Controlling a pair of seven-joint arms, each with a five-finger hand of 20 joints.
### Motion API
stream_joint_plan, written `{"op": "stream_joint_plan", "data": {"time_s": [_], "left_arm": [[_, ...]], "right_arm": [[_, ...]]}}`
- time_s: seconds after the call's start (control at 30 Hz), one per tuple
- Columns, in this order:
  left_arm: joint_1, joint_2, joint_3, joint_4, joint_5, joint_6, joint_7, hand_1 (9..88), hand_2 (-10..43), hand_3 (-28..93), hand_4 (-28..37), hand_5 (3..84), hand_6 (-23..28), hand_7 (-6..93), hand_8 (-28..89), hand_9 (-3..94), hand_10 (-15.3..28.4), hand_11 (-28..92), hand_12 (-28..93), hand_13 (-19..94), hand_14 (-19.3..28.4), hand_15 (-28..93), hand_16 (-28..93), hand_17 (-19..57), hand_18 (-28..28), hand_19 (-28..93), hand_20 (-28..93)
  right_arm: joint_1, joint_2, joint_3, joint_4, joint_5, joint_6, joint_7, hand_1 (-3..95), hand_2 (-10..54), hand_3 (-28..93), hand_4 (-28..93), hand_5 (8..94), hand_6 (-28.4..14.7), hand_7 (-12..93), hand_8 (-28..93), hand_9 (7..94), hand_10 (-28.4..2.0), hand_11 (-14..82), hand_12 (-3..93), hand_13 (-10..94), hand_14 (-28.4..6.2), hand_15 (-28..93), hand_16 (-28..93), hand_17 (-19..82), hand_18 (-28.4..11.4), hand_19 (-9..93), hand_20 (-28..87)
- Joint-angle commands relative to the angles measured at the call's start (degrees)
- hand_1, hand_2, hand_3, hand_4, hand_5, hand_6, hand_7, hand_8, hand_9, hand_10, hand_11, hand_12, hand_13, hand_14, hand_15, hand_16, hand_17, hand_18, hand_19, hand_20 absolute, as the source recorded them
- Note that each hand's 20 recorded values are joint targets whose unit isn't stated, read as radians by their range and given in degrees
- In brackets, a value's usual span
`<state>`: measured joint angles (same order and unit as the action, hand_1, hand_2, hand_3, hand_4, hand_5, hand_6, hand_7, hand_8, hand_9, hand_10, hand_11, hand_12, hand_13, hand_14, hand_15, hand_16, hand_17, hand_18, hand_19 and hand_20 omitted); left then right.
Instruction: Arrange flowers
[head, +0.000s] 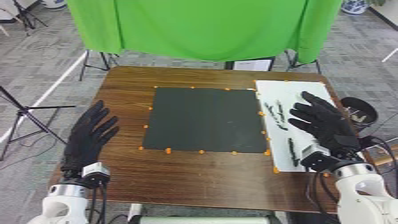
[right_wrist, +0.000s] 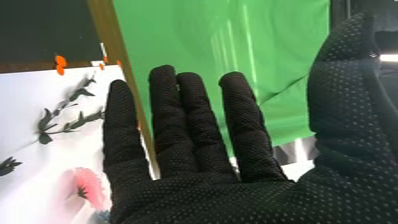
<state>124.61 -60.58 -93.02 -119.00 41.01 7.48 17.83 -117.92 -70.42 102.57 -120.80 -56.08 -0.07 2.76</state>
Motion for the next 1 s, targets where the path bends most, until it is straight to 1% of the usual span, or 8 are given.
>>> {"op": "stream_joint_plan", "data": {"time_s": [0.03,0.23,0.37,0.6,0.7,0.8,0.9,1.0], "left_arm": [[0.5,-0.04,-0.34,-0.10,-0.09,-1.45,-0.95,28.5,-5.7,68,-22.7,27.0,2.5,22.6,-12,20.8,10.5,21,18,18,15.3,28,1,-6.3,23.7,40,8],[-0.3,0.80,-0.27,-0.01,0.17,-2.17,-1.01,28.5,-5.8,69,-22.6,27.2,2.6,22.2,-12,21.0,10.5,21,18,19,15.3,28,1,-6.5,23.5,40,9],[2.1,-0.39,-1.45,-0.71,0.11,-2.84,-2.41,28.5,-5.9,69,-22.7,27.0,2.5,21.8,-11,20.9,10.4,20,18,19,15.3,28,1,-6.6,23.4,40,9],[1.2,1.26,-1.97,-0.73,0.60,-2.61,-2.35,28.3,-5.8,68,-23.1,26.9,2.5,21.0,-11,20.7,10.4,19,18,18,15.5,27,1,-6.8,23.5,39,8],[2.6,0.26,-2.43,-1.21,0.29,-1.78,-2.42,28.1,-5.8,68,-23.2,26.9,2.5,20.9,-11,20.7,10.4,19,18,18,15.5,27,1,-6.8,23.4,39,8],[2.7,0.35,-2.50,-1.28,0.15,-1.73,-2.31,28.0,-5.8,68,-23.1,27.0,2.5,20.9,-11,20.7,10.4,19,18,18,15.5,27,1,-6.8,23.2,39,9],[2.0,0.73,-2.20,-1.12,0.40,-1.75,-1.88,28.0,-5.9,68,-23.0,27.0,2.5,21.0,-11,20.7,10.4,19,18,18,15.5,27,1,-6.8,23.2,38,9],[2.5,0.59,-2.39,-1.41,0.44,-1.66,-2.07,28.0,-5.8,68,-23.0,26.9,2.5,21.0,-11,20.7,10.5,19,18,18,15.5,27,1,-6.9,23.1,38,9]], "right_arm": [[-0.7,-0.2,0.2,-0.6,-0.5,-1.4,0.6,21.2,-9.5,89,-27,36.2,-2.2,27,-14,40.7,-12.0,17.9,24.1,35,-10.1,30,24,13,-19.8,47,26],[-0.6,-0.1,0.7,-0.6,-0.8,-1.3,0.4,21.0,-9.5,88,-27,36.1,-2.3,26,-14,41.0,-12.2,18.4,24.1,35,-10.2,30,23,13,-19.8,47,26],[-0.9,-0.7,0.2,-0.6,-0.6,-1.3,0.1,21.0,-9.5,88,-27,36.2,-2.3,26,-14,41.0,-12.2,18.4,23.8,35,-10.3,31,23,13,-19.7,47,26],[-0.3,1.9,1.7,-1.2,-2.9,-2.8,3.0,20.1,-9.5,88,-27,35.6,-2.2,25,-14,39.8,-12.2,14.9,22.7,33,-10.5,26,23,13,-20.0,44,25],[-0.4,6.4,-0.7,-3.9,-16.6,7.7,7.5,19.4,-9.5,86,-28,35.9,-2.7,25,-14,41.4,-13.0,19.9,24.2,37,-11.0,36,22,15,-20.2,55,30],[-1.2,12.2,-1.3,-7.0,-36.3,11.8,15.7,21.4,-9.5,82,-28,43.0,-3.3,33,-15,50.8,-12.9,36.6,26.5,48,-12.0,62,19,24,-19.5,73,39],[-2.8,16.8,-1.2,-9.2,-54.6,9.6,21.6,24.4,-9.5,81,-28,49.4,-1.6,38,-16,58.2,-11.8,43.5,28.6,55,-11.6,69,22,29,-18.6,81,42],[-4.7,19.1,-0.5,-11.6,-66.4,1.1,25.5,24.9,-9.5,79,-28,54.6,-0.9,41,-16,63.1,-11.2,47.3,30.5,59,-11.3,72,24,31,-18.8,84,43]]}}
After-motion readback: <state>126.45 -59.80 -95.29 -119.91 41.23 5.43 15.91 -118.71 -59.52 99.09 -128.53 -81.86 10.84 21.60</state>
